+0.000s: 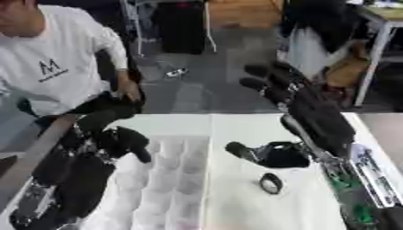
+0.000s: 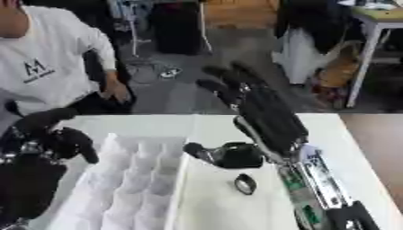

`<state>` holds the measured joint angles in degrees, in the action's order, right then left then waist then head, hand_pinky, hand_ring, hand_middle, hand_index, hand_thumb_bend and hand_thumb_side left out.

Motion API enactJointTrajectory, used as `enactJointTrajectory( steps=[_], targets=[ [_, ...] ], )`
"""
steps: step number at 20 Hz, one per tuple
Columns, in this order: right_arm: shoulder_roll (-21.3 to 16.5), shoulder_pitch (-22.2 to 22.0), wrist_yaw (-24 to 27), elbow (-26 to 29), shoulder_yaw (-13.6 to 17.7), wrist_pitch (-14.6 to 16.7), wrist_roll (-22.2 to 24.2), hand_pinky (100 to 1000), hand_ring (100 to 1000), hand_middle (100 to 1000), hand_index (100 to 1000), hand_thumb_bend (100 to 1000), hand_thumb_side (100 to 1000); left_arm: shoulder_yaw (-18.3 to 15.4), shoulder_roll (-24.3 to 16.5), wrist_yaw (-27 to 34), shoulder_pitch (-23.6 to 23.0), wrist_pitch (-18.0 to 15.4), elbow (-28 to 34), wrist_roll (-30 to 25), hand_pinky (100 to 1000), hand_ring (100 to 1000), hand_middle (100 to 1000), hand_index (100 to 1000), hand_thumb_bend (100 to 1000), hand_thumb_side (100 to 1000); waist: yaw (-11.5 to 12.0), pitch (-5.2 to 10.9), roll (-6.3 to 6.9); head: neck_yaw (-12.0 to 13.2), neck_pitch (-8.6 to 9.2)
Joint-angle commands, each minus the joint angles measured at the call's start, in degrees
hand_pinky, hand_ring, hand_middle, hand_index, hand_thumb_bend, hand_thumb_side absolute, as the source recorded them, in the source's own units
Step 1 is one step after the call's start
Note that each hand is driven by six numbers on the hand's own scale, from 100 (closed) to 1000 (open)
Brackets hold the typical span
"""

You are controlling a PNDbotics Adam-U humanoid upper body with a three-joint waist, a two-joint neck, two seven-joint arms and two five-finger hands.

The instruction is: Pick up objects on the table and place them in the box.

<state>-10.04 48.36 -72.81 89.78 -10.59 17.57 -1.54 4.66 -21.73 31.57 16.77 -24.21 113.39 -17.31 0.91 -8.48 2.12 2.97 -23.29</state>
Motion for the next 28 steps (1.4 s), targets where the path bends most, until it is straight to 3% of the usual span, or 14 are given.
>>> enactJointTrajectory(
  steps=[1,11,20,28],
  targets=[
    [-0.94,1.81,-1.77,-0.72,-0.01,0.08,0.29,937,820,865,901,671,523,-0.16,-1.41,0.30,0.27,0.11,1.20,-0.06,570,660,836,878,252,727,0.08,1.05,-0.01,-0.18,1.05],
    [-1.71,2.25,-0.30,-3.17,-0.38,1.08,6.71,896,799,839,894,562,499,-0.16,-1.45,0.19,0.09,0.24,1.20,-0.02,569,660,835,879,251,729,0.17,1.05,-0.10,0.09,4.88],
    [-2.37,3.87,4.79,-10.60,-0.66,1.82,10.75,853,782,826,897,557,558,-0.17,-1.67,0.14,0.04,0.13,1.20,0.04,570,661,835,878,251,726,0.36,1.35,-0.06,0.65,0.38],
    [-3.00,4.46,4.28,-15.68,0.05,2.05,11.65,845,779,821,893,533,584,-0.15,-1.71,0.00,-0.20,0.29,1.20,0.10,569,660,835,878,250,729,0.65,1.43,-0.25,0.15,-0.40]
  ],
)
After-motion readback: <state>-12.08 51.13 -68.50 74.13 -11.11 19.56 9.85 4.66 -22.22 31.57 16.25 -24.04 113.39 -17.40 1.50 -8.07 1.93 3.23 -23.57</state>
